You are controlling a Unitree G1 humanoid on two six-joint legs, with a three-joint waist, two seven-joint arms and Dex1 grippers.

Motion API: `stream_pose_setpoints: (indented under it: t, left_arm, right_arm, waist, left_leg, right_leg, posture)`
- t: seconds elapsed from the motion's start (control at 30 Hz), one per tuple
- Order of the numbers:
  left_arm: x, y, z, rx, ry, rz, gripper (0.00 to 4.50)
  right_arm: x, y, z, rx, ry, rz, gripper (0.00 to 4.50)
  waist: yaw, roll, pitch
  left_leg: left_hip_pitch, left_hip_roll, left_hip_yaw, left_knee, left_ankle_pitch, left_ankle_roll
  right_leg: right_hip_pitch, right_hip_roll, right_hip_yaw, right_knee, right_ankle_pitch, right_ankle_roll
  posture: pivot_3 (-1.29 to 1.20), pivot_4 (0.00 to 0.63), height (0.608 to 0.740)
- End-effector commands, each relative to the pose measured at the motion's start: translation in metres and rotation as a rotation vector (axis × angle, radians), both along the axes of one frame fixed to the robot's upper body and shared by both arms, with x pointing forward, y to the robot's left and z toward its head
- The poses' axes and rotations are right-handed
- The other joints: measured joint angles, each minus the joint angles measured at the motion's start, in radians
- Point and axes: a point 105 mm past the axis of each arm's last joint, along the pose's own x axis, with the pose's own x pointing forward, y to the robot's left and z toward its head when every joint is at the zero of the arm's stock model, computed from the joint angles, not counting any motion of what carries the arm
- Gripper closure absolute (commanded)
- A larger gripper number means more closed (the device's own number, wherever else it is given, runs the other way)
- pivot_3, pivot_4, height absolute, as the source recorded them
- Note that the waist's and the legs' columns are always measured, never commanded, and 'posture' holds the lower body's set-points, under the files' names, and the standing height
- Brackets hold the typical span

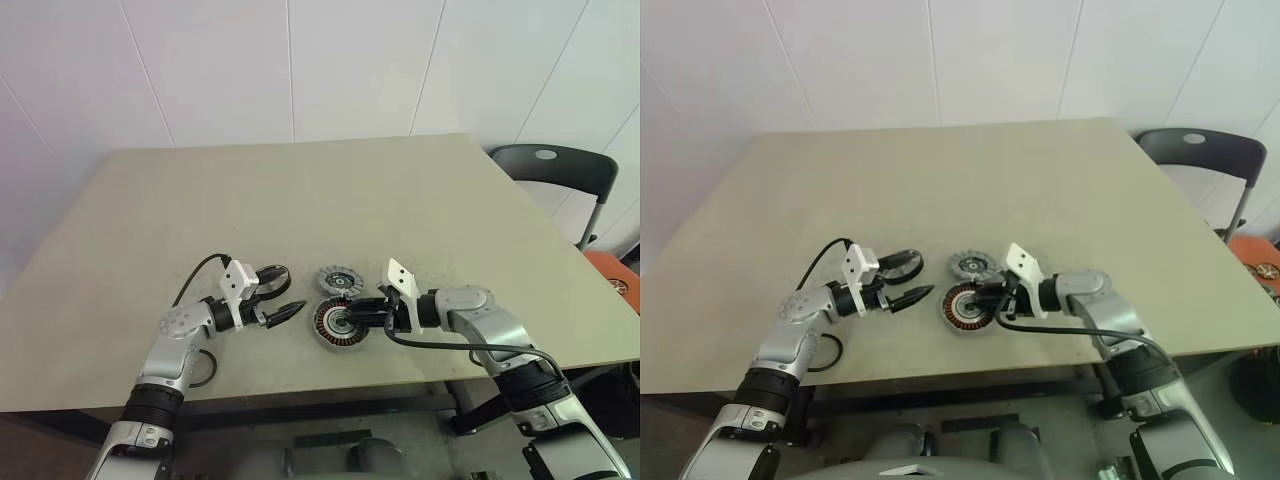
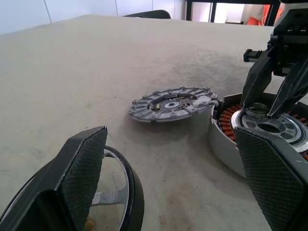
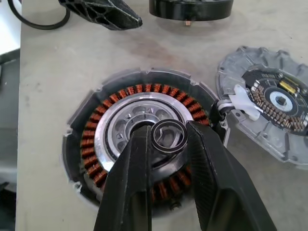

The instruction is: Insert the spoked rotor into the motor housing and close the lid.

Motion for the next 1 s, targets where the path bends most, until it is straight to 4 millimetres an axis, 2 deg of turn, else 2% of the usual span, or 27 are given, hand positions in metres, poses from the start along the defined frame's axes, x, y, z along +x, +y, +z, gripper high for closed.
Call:
stream_pose_setpoints:
  t: [0.03, 0.67, 1.0]
  left_arm:
    - [0.000, -0.002, 0.009, -0.004, -0.041, -0.007, 0.00]
    - [0.003, -0.003, 0.010, -0.004, -0.046, 0.012, 0.00]
    - [0.001, -0.001, 0.008, 0.004, -0.042, 0.017, 0.00]
  right_arm:
    - [-0.001, 0.003, 0.008, -0.012, -0.040, 0.044, 3.81]
    - [0.002, 0.014, 0.009, -0.040, -0.070, 0.101, 3.81]
    - [-0.002, 0.019, 0.006, -0.041, -0.058, 0.129, 3.81]
  waist:
    - [0.000, 0.000, 0.000]
    - [0.000, 0.000, 0.000]
    - [0.000, 0.000, 0.000]
  left_leg:
    - [0.000, 0.000, 0.000, 0.000, 0.000, 0.000]
    - [0.000, 0.000, 0.000, 0.000, 0.000, 0.000]
    - [0.000, 0.000, 0.000, 0.001, 0.000, 0.000]
  right_leg:
    - [0.000, 0.000, 0.000, 0.000, 0.000, 0.000]
    - [0.000, 0.000, 0.000, 0.000, 0.001, 0.001]
    - [0.001, 0.000, 0.000, 0.001, 0.001, 0.001]
  posture:
    - [0.00, 0.000, 0.740]
    - [0.00, 0.000, 0.740]
    - [0.00, 0.000, 0.740]
